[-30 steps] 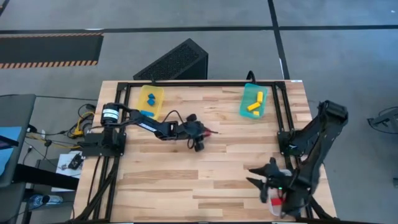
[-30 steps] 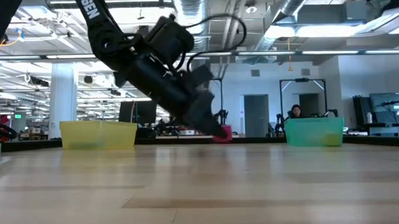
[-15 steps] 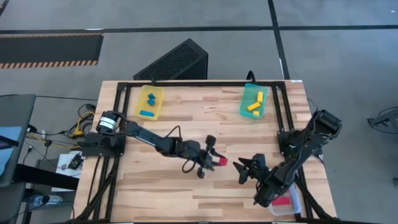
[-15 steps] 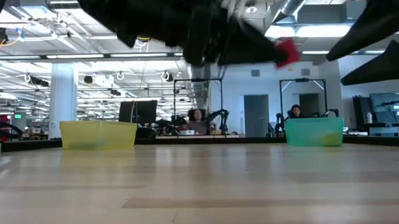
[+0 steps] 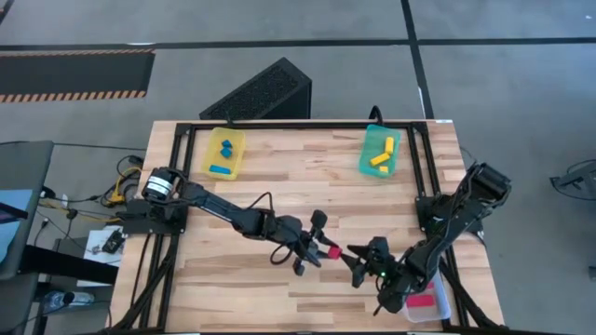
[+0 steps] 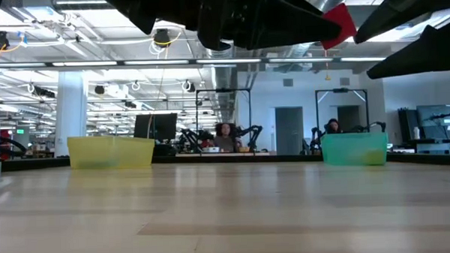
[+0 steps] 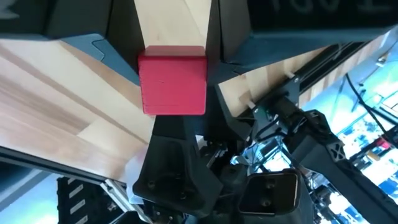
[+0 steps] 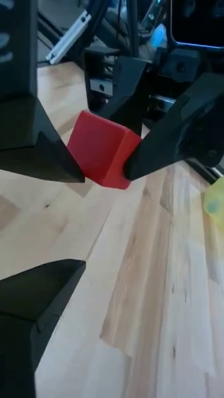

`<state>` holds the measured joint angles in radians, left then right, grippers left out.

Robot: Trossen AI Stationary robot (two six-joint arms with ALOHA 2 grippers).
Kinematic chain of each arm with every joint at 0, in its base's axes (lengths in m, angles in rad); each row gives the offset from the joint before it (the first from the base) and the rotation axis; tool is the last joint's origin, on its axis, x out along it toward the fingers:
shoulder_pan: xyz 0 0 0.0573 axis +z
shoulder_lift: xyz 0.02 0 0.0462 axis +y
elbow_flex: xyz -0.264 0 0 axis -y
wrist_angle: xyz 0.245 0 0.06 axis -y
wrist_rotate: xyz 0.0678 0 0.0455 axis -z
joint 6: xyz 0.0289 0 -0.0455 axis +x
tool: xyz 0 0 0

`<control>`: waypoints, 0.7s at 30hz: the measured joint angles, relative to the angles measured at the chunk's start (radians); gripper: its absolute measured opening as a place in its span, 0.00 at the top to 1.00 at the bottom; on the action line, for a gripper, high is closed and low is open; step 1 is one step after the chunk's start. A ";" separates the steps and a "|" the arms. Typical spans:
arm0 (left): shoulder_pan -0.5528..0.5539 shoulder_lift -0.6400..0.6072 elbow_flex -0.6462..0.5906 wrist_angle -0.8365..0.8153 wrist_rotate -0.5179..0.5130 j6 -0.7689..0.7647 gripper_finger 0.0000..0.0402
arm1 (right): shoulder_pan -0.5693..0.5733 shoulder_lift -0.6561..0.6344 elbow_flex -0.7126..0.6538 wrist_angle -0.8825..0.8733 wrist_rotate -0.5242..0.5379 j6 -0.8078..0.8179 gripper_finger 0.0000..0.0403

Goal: Sort & place blocks by color
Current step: Put the red square game block into the white transparent bin

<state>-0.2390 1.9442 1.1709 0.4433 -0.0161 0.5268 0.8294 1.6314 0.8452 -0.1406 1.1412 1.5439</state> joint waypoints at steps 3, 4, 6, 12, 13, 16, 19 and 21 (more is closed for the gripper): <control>0.001 0.001 0.002 0.002 -0.005 0.001 0.74 | 0.019 0.000 0.000 0.011 -0.002 0.019 0.40; 0.003 0.001 0.003 0.003 -0.006 0.001 0.74 | 0.027 0.000 0.000 0.011 0.006 0.037 0.40; 0.008 0.002 0.004 0.003 -0.010 0.001 0.74 | 0.044 0.000 0.000 0.010 0.037 0.061 0.40; 0.034 0.009 0.000 -0.033 -0.066 -0.038 0.74 | 0.048 0.001 0.007 0.072 0.145 0.067 0.40; 0.037 0.006 0.002 -0.036 -0.063 -0.049 0.73 | 0.043 0.005 0.007 0.088 0.135 0.054 0.40; 0.039 0.010 0.000 -0.051 -0.055 -0.073 0.72 | 0.030 0.005 0.008 0.085 0.112 0.048 0.40; 0.040 0.009 0.000 -0.029 -0.018 -0.050 0.72 | 0.005 0.005 0.008 0.081 0.090 0.048 0.40; 0.032 0.008 0.000 -0.023 -0.006 -0.043 0.72 | -0.018 0.006 0.007 0.077 0.064 0.047 0.40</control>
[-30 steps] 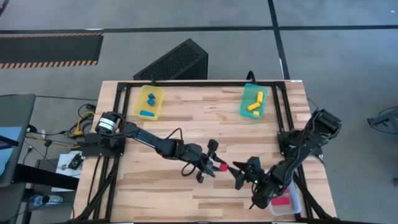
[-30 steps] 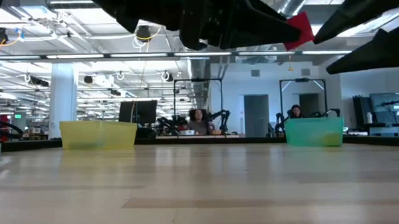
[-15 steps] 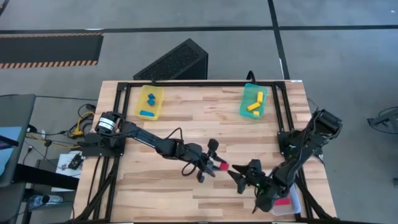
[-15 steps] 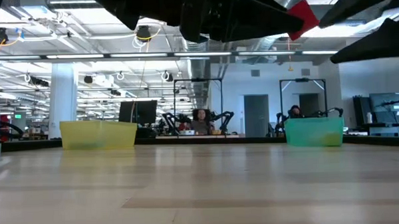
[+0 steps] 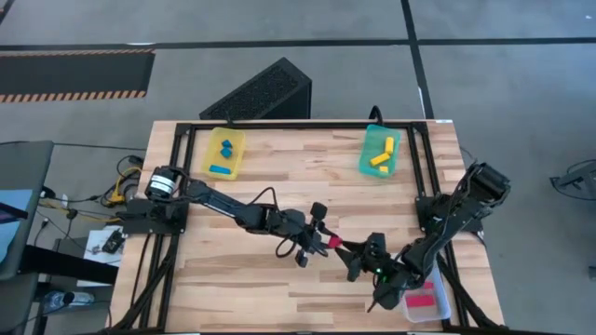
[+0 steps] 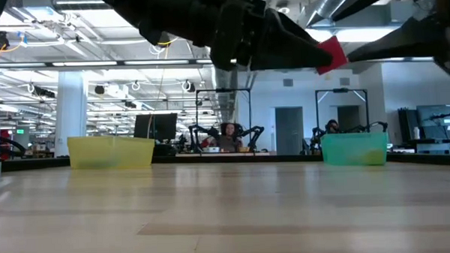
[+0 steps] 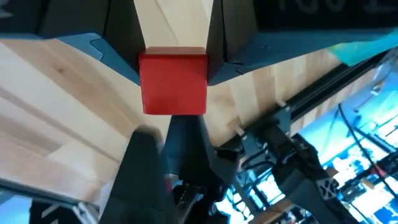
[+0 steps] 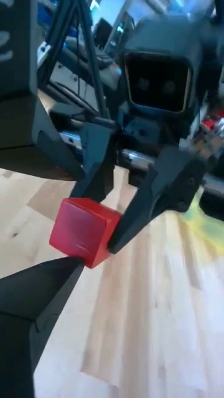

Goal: Sort & place blocks by color
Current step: Put the red square game block into the white transparent bin

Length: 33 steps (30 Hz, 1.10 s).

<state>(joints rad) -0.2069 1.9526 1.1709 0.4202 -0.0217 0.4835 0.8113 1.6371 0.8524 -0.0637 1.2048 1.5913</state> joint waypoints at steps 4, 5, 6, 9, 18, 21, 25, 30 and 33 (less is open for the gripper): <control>-0.005 0.000 0.000 -0.007 0.002 0.016 0.71 | -0.029 0.000 0.000 -0.003 -0.030 -0.024 0.40; -0.005 0.000 -0.001 -0.009 0.005 0.020 0.71 | -0.034 0.000 0.000 -0.002 -0.035 -0.029 0.40; -0.005 0.000 -0.001 -0.009 0.013 0.020 0.71 | -0.036 0.000 0.000 -0.003 -0.039 -0.037 0.40; -0.005 0.000 -0.001 -0.007 0.020 0.017 0.71 | -0.037 0.000 -0.001 0.000 -0.038 -0.046 0.40; -0.009 0.000 0.000 0.019 0.035 0.020 0.71 | -0.026 0.001 -0.001 -0.004 -0.055 0.024 0.40; -0.010 -0.003 0.002 0.013 0.015 0.021 0.71 | -0.036 0.001 -0.001 -0.003 -0.050 0.024 0.40; -0.010 -0.003 0.002 0.005 -0.007 0.021 0.71 | -0.036 0.002 -0.002 -0.006 -0.051 0.024 0.40; -0.010 -0.003 0.002 0.001 0.019 0.020 0.71 | -0.042 0.002 -0.002 -0.004 -0.059 0.005 0.41; -0.010 -0.003 0.001 -0.001 0.018 -0.010 0.71 | -0.050 0.002 -0.002 -0.002 -0.070 -0.016 0.44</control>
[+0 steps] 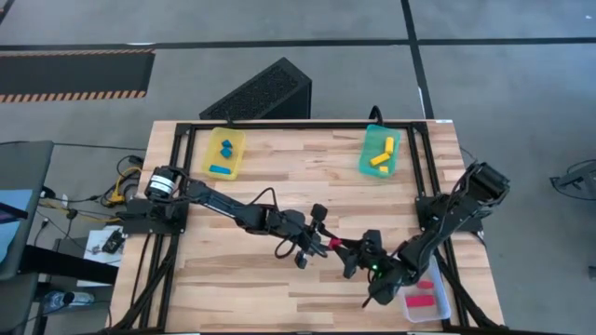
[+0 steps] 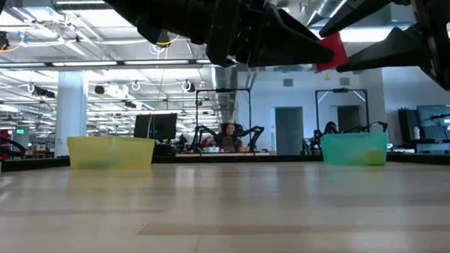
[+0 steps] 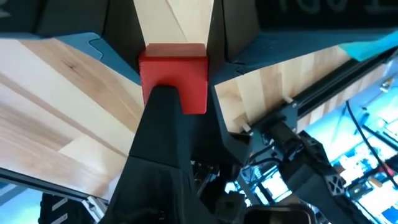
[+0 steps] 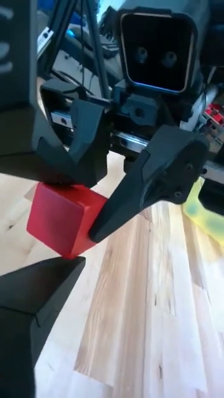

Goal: Sort & place blocks by color
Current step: Put the red square game block into the white transparent bin

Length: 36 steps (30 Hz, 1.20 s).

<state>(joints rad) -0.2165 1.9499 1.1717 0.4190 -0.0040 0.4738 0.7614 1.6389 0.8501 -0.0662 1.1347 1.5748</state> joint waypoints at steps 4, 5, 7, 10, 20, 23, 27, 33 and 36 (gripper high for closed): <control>0.000 0.001 -0.001 -0.009 -0.005 -0.024 0.69 | -0.016 -0.001 0.000 0.003 -0.020 -0.038 0.56; 0.000 0.001 -0.001 -0.012 -0.005 -0.031 0.68 | -0.019 -0.002 0.000 0.003 -0.030 -0.058 0.59; 0.000 0.002 -0.002 -0.015 -0.022 -0.048 0.64 | -0.026 -0.002 0.001 -0.011 -0.049 -0.105 0.66; -0.002 0.002 -0.002 -0.014 -0.091 -0.085 0.59 | -0.030 -0.002 0.001 -0.072 -0.058 -0.132 0.72; 0.035 0.000 0.000 -0.065 -0.246 -0.223 0.38 | 0.091 -0.118 0.074 -0.689 -0.254 0.185 0.74; 0.060 0.000 0.000 -0.081 -0.236 -0.280 0.36 | 0.141 -0.161 0.121 -0.886 -0.420 0.264 0.72; 0.092 0.000 0.000 -0.058 -0.245 -0.356 0.35 | 0.199 -0.209 0.187 -1.111 -0.608 0.358 0.70; 0.107 0.000 0.000 -0.058 -0.243 -0.473 0.35 | 0.312 -0.276 0.227 -1.110 -0.775 0.366 0.71; 0.099 0.000 0.000 -0.092 -0.245 -0.501 0.35 | 0.361 -0.276 0.225 -1.103 -0.779 0.390 0.68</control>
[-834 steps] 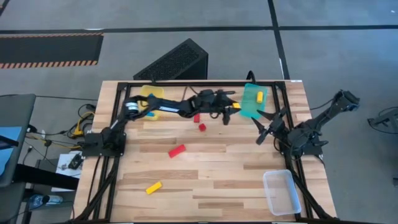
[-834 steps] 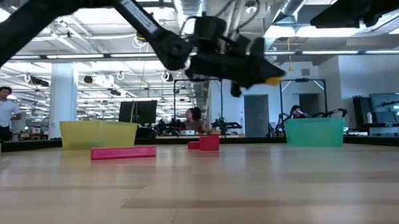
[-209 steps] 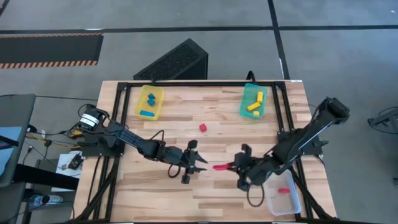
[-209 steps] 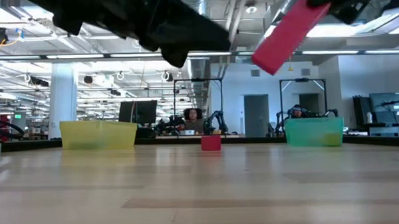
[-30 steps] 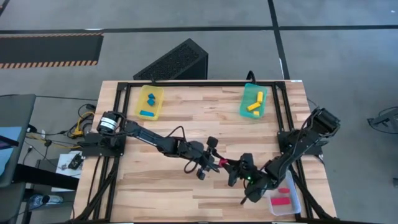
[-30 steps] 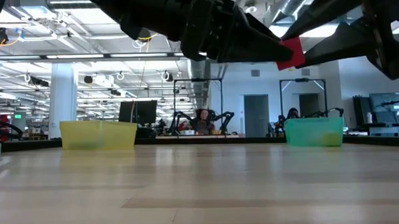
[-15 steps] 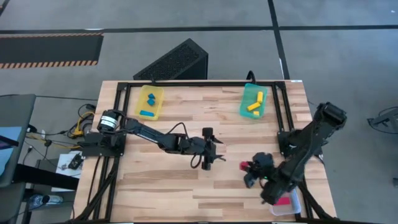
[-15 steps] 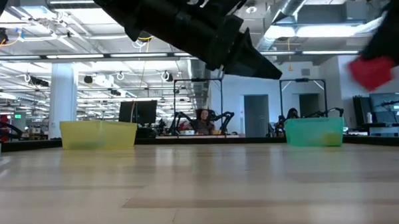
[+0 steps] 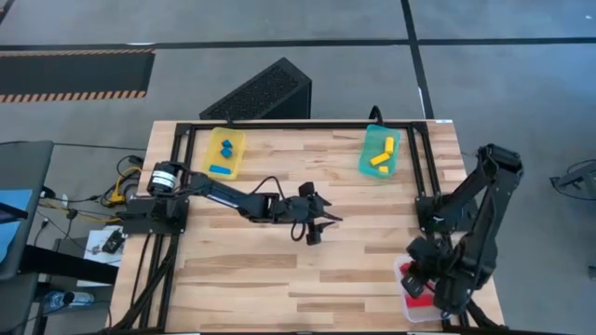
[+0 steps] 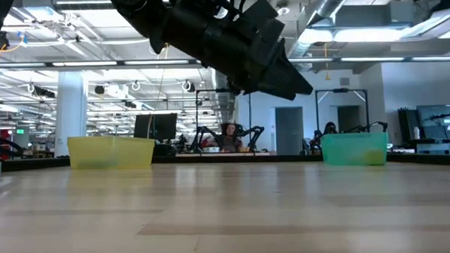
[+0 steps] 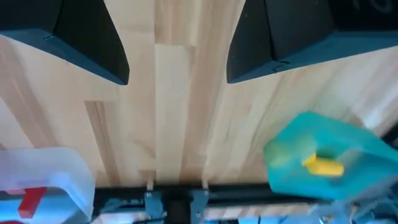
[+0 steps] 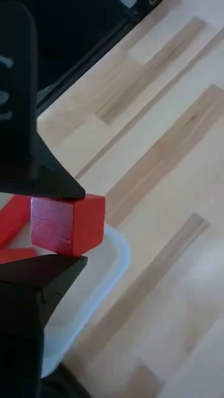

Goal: Sort & place blocks by color
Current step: Put the red square game block into the white transparent bin, then return to Home Position

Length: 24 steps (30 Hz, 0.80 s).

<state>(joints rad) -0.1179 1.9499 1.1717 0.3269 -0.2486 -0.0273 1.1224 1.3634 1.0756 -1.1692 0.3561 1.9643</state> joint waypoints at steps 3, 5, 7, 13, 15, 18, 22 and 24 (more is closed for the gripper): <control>-0.012 0.000 0.000 -0.022 -0.033 -0.038 0.35 | 0.039 0.030 0.000 -0.001 -0.009 0.045 0.64; -0.023 0.000 0.000 -0.034 -0.076 -0.043 0.35 | 0.058 0.060 -0.001 -0.004 -0.043 0.052 0.60; -0.040 0.000 0.000 -0.033 -0.130 -0.041 0.35 | 0.072 0.083 -0.001 -0.008 -0.097 0.052 0.56; -0.072 -0.044 -0.001 -0.010 -0.190 -0.040 0.35 | 0.067 0.080 -0.001 -0.018 -0.195 0.051 0.43; -0.072 -0.073 -0.001 0.002 -0.179 -0.042 0.35 | 0.044 0.051 -0.001 -0.034 -0.167 0.009 0.39; -0.077 -0.103 -0.001 -0.019 -0.181 -0.046 0.35 | -0.013 -0.001 -0.001 -0.049 -0.015 -0.123 0.37; -0.087 -0.121 -0.001 -0.011 -0.202 -0.039 0.36 | -0.138 -0.062 0.000 -0.030 0.388 -0.432 0.37; -0.089 -0.121 -0.001 0.011 -0.201 -0.023 0.38 | -0.215 -0.085 -0.012 0.047 0.553 -0.587 0.37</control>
<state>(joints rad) -0.2065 1.8286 1.1709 0.3382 -0.4496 -0.0501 0.9072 1.2785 1.0636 -1.1217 0.9088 1.3775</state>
